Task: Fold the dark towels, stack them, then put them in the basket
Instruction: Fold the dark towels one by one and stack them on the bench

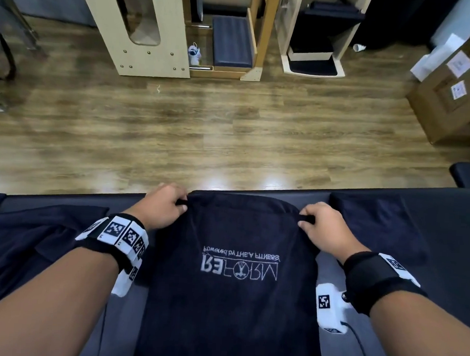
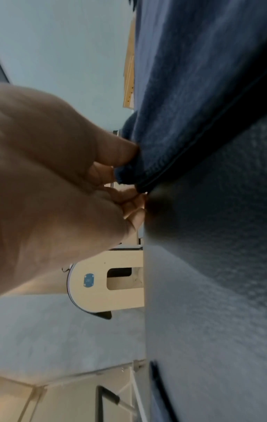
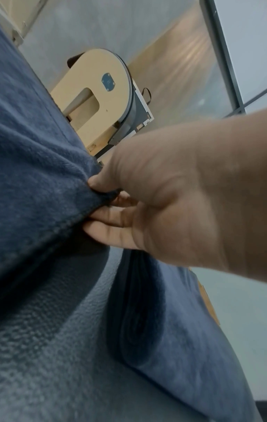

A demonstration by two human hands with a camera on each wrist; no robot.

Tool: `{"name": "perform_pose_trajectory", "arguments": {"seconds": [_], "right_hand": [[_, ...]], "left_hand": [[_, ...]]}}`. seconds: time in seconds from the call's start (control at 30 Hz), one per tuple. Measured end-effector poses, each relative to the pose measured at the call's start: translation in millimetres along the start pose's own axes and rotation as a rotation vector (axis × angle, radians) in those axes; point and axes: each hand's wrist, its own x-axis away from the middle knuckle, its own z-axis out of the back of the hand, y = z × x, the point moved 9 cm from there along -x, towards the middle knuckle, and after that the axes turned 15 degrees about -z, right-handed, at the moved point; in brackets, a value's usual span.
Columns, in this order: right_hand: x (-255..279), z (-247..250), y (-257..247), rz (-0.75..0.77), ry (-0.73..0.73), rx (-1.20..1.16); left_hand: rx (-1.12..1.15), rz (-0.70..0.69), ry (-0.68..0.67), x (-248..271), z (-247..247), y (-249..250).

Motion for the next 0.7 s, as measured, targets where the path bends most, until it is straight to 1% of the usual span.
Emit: {"name": "perform_pose_trajectory", "arguments": {"seconds": [0.1, 0.2, 0.27, 0.37, 0.4, 0.47, 0.53, 0.6, 0.7], "right_hand": [[-3.4, -0.8, -2.2, 0.062, 0.026, 0.074], [-2.3, -0.3, -6.3, 0.056, 0.004, 0.106], [-1.2, 5.0, -4.8, 0.006, -0.013, 0.046], [-0.3, 16.6, 2.0, -0.041, -0.019, -0.086], [0.9, 18.2, 3.5, -0.032, -0.037, -0.118], [6.2, 21.6, 1.5, 0.01, -0.09, -0.181], [11.7, 22.3, 0.3, 0.029, -0.177, -0.246], [23.5, 28.4, -5.3, 0.055, -0.236, -0.284], [41.6, 50.8, -13.1, 0.107, -0.23, -0.323]], "left_hand": [[-0.051, -0.008, -0.017, -4.9, 1.0, 0.6], [-0.011, -0.009, 0.006, -2.2, 4.2, 5.7], [0.095, 0.012, 0.077, 2.2, 9.3, 9.2], [0.393, 0.024, 0.254, 12.8, 21.4, 15.6], [0.475, 0.017, 0.284, 16.5, 24.9, 18.9], [0.577, 0.035, 0.299, 24.3, 30.6, 23.9], [0.646, 0.038, 0.29, 31.3, 38.0, 28.6], [0.717, -0.012, 0.293, 42.7, 51.7, 38.4], [0.772, -0.109, 0.332, 64.9, 79.5, 57.3]]}}
